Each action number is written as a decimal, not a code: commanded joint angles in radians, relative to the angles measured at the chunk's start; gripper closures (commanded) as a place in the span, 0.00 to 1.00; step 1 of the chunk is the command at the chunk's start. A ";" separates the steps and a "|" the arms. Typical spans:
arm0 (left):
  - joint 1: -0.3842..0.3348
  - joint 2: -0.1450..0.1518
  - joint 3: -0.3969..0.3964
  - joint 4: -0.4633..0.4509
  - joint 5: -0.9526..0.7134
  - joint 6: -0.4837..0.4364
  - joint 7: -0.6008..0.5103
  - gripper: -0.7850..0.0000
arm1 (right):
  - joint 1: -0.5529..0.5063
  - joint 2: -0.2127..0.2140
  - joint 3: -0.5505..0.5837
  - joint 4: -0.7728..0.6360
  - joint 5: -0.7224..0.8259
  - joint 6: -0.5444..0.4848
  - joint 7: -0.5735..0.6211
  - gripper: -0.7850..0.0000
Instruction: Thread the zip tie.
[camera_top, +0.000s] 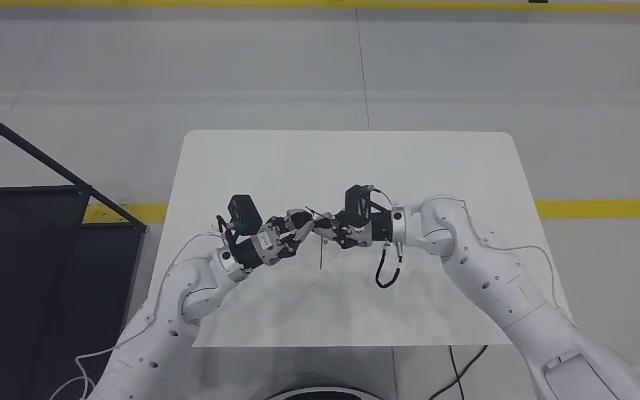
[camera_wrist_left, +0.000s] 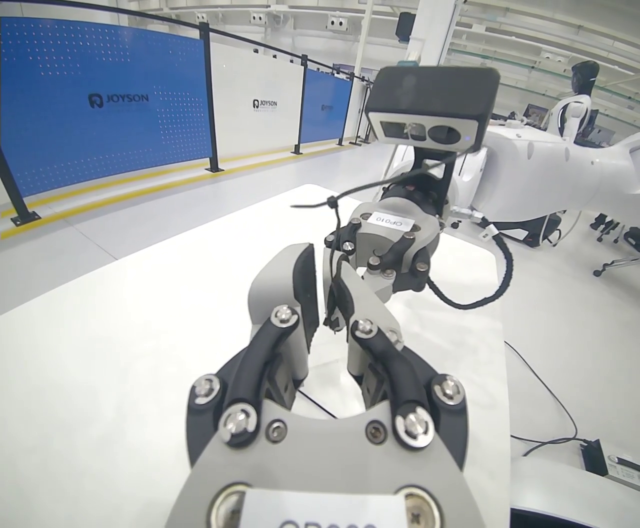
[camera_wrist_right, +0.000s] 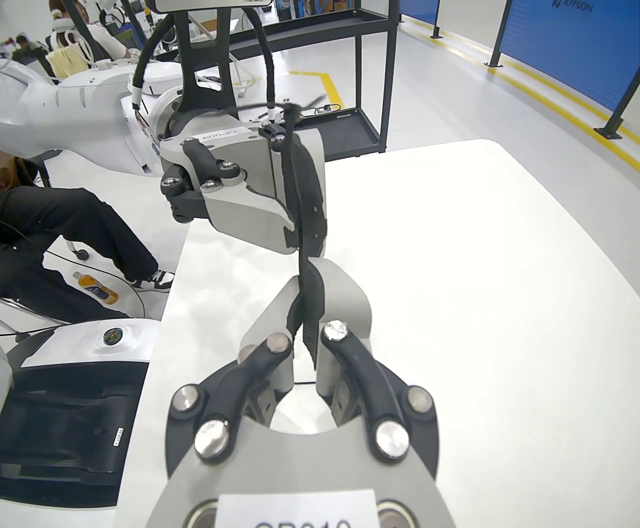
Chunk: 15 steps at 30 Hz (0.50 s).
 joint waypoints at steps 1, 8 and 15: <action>-0.001 -0.001 0.000 0.002 0.000 0.000 0.000 0.80 | 0.000 0.001 0.000 0.000 0.003 0.000 0.000 1.00; -0.002 -0.001 -0.010 0.011 -0.004 -0.003 0.004 0.81 | 0.003 0.005 -0.001 0.005 0.011 0.000 0.001 1.00; 0.013 0.002 -0.037 0.016 -0.026 -0.021 0.010 0.82 | 0.005 0.014 0.003 0.005 0.014 0.000 -0.003 1.00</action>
